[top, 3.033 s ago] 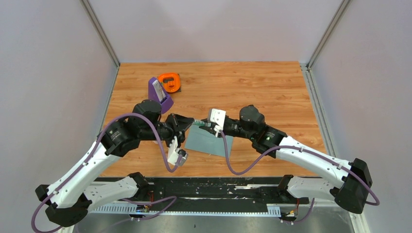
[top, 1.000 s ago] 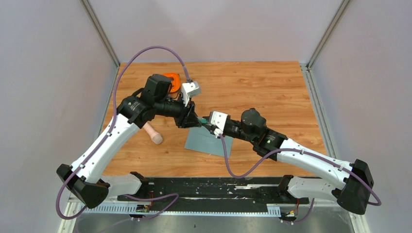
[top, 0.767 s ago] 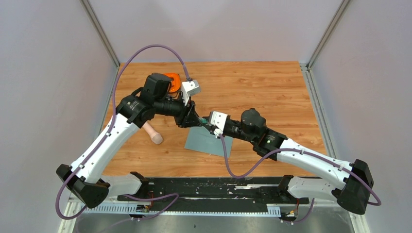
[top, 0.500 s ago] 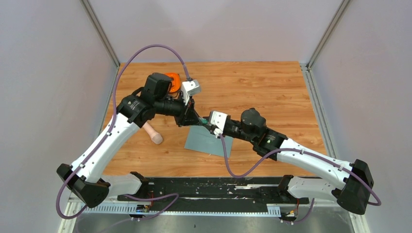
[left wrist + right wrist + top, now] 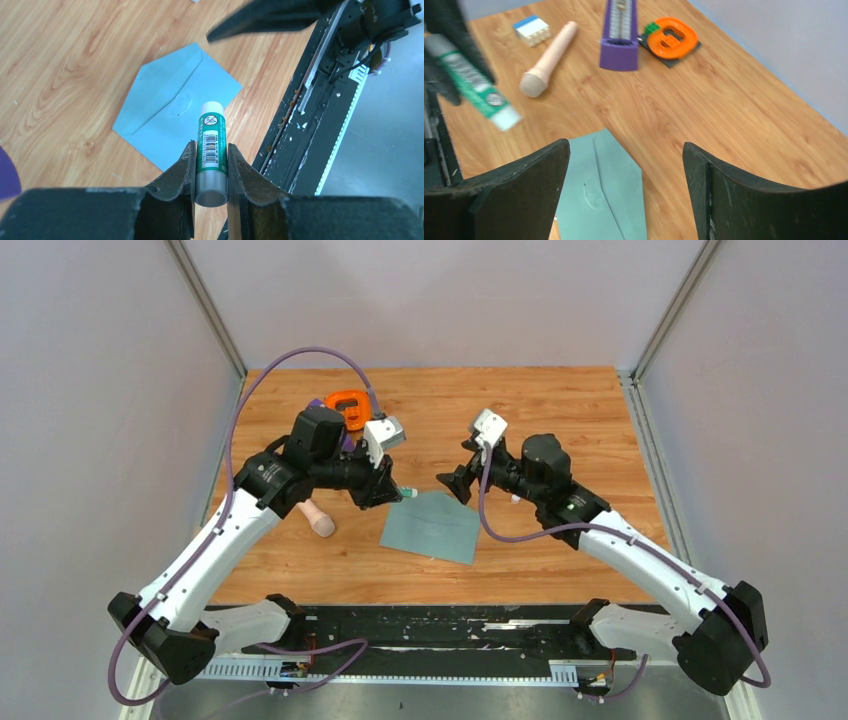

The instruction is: Place the letter into the envelope and seal it

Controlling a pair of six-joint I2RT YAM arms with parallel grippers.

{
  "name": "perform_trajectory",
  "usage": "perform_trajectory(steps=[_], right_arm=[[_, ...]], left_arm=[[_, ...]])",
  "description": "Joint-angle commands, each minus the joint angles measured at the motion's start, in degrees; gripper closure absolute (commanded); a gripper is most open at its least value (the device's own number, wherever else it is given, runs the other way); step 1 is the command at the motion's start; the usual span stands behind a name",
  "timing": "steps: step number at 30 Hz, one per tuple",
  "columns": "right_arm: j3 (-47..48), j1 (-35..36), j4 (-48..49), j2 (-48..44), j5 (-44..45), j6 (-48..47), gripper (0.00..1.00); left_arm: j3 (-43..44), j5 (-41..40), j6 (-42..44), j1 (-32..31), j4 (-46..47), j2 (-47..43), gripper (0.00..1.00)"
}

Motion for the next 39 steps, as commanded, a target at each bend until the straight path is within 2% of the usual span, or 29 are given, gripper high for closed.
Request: perform_trajectory(steps=[1,2,4,5,8,18,25,28,31,34,35,39], right_arm=[[2.41,-4.61,-5.23,0.73,4.51,11.07,0.14],[2.47,-6.65,-7.15,1.61,4.99,13.86,0.12],[2.67,-11.07,-10.7,4.84,6.44,18.85,0.01],[2.93,-12.82,-12.92,6.62,7.59,20.41,0.0],[3.5,-16.22,-16.51,10.56,6.72,22.72,0.0],[4.06,-16.34,-16.08,14.8,3.8,22.14,0.02],[5.14,-13.82,-14.28,21.31,-2.97,20.82,0.11],[7.58,-12.29,-13.66,26.64,-6.58,20.19,0.19],[11.05,-12.2,-13.77,31.05,-8.06,20.59,0.31],[13.72,-12.23,-13.86,33.97,-8.35,20.51,0.34],[14.56,-12.21,-13.89,34.91,-8.6,20.54,0.37],[17.07,-12.16,-14.65,39.37,-10.57,20.41,0.6]], left_arm=[[-1.55,-2.96,0.87,0.7,0.46,-2.43,1.0],[-2.18,-4.22,1.01,0.81,0.45,-2.93,1.0],[-3.59,-5.74,1.79,1.13,0.53,-3.89,1.0],[-4.18,-6.23,2.46,1.16,0.62,-4.31,1.0],[-7.28,-6.67,3.68,1.33,2.15,-7.31,1.0],[-14.34,-10.33,3.22,1.45,3.92,-9.16,1.0],[-17.39,-18.19,9.22,1.75,1.53,-9.2,1.0],[-19.05,-19.41,13.46,1.75,0.63,-8.43,1.0],[-21.3,-21.23,23.21,1.75,-0.79,-7.98,1.0],[-22.6,-23.08,31.4,1.7,-3.18,-6.41,1.0],[-22.6,-23.4,35.07,1.7,-4.24,-5.97,1.0],[-21.76,-23.19,39.54,1.68,-6.39,-3.06,1.0]])
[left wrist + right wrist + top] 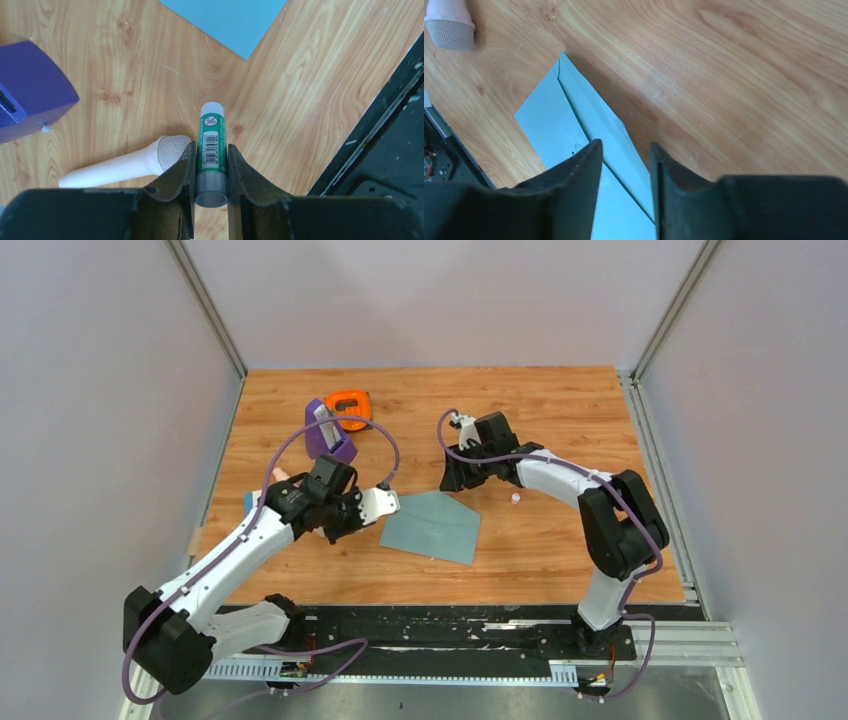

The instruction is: Place the letter into the envelope and seal it

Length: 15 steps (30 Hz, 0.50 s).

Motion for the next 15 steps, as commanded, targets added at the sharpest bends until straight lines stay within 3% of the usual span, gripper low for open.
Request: perform_trajectory(steps=[1,7,11,15], right_arm=[[3.82,-0.09,1.03,3.61,-3.29,-0.1,0.64],[3.89,-0.19,0.79,4.8,-5.18,-0.53,0.72],[3.98,0.1,0.64,4.81,-5.8,-1.05,0.66],[4.02,0.61,0.53,6.04,-4.83,-2.23,0.67]], left_arm=[[1.46,0.54,11.03,0.12,-3.52,2.05,1.0],[3.68,3.73,13.11,-0.57,-8.0,4.17,1.0],[7.74,5.24,9.99,-0.56,-12.05,8.96,1.0],[9.75,7.56,6.87,-0.58,-11.99,11.67,1.0]])
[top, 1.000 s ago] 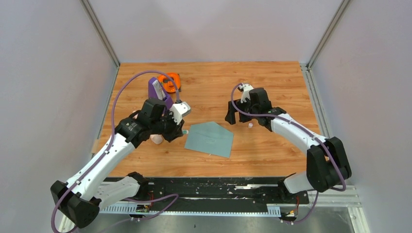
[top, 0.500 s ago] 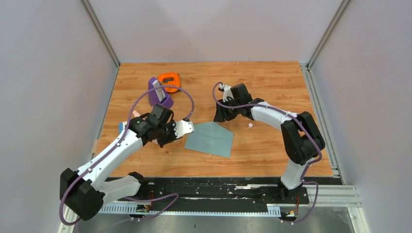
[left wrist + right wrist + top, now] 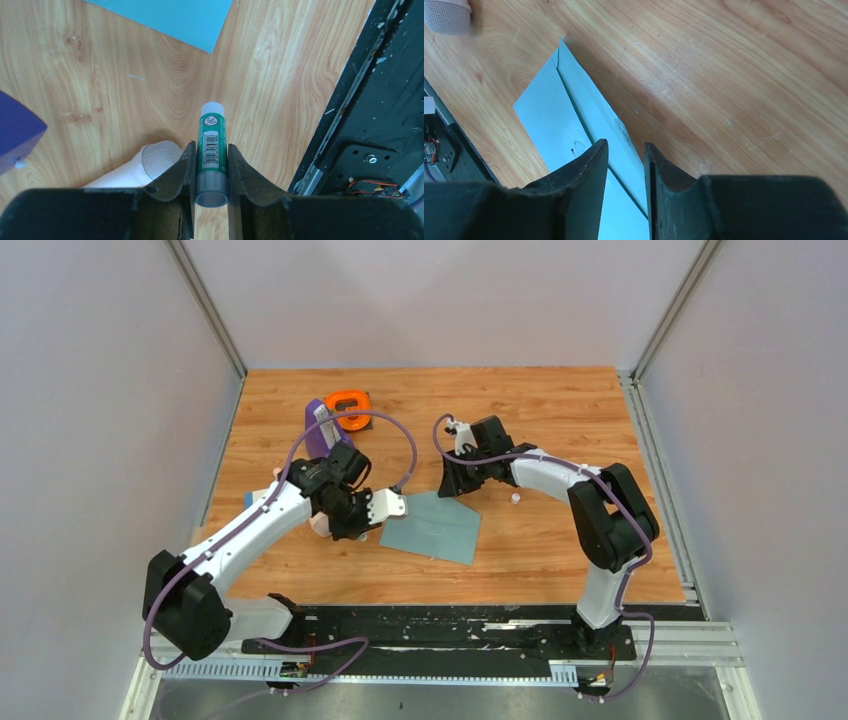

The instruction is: Place the letter into the envelope and seal it

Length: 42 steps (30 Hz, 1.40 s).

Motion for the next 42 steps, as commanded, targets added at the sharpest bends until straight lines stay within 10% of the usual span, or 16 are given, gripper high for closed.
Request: perform_trajectory(steps=[1,7,12,29,42], right_arm=[[1.99,0.54,0.72,1.62,-0.33,-2.3,0.68],[3.65,1.08,-0.68,3.25,1.62,-3.76,0.71],[3.18,1.9,-0.72,1.92,1.84,-5.31,1.0],[-11.48,9.99,8.02,-10.51,40.23,-12.22,1.0],[-14.84,12.62,8.96,-13.6,35.48,-6.68,0.65]], left_arm=[[2.78,4.12,-3.6,-0.13,-0.89,1.29,1.0],[2.8,6.47,-5.67,-0.23,2.1,1.79,1.0],[-0.11,7.02,-5.94,-1.09,4.55,2.28,1.0],[1.05,10.46,-26.33,-2.16,23.2,11.4,1.0],[1.8,1.34,-34.09,-2.18,34.19,18.43,1.0]])
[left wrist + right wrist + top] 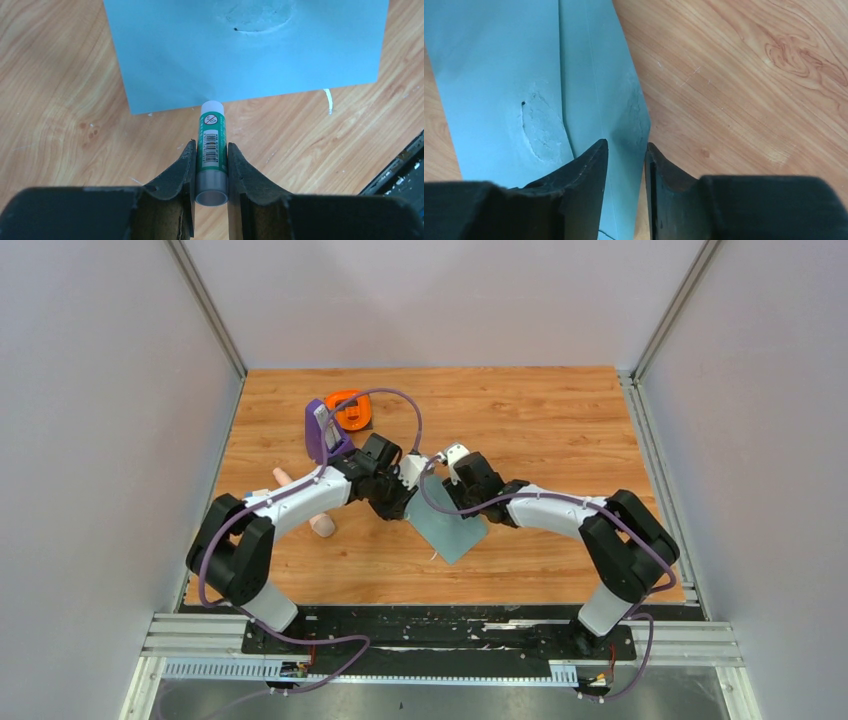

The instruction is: Place the letter into the envelope and seal it

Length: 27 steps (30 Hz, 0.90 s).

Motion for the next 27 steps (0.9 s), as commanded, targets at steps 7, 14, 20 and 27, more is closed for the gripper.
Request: perform_trajectory(steps=[7,14,20,27], right_arm=[[-3.14,1.66,5.17,-9.58,-10.43,4.43,0.56],[-3.38,-4.15,8.28,-12.45,-26.8,9.17,0.58],[-0.9,-10.33,5.61,-16.63,-26.04,15.4,0.81],[4.88,-14.64,-2.37,-5.45,-15.38,15.78,1.0]], left_arm=[[0.45,-3.71,-2.9,-0.19,5.19,1.5,1.0],[-0.11,-3.91,-3.06,-0.03,5.43,1.75,1.0],[-0.43,-3.52,-2.79,-0.06,5.54,1.15,1.0],[-1.1,-3.08,-2.95,-0.02,5.82,1.33,1.0]])
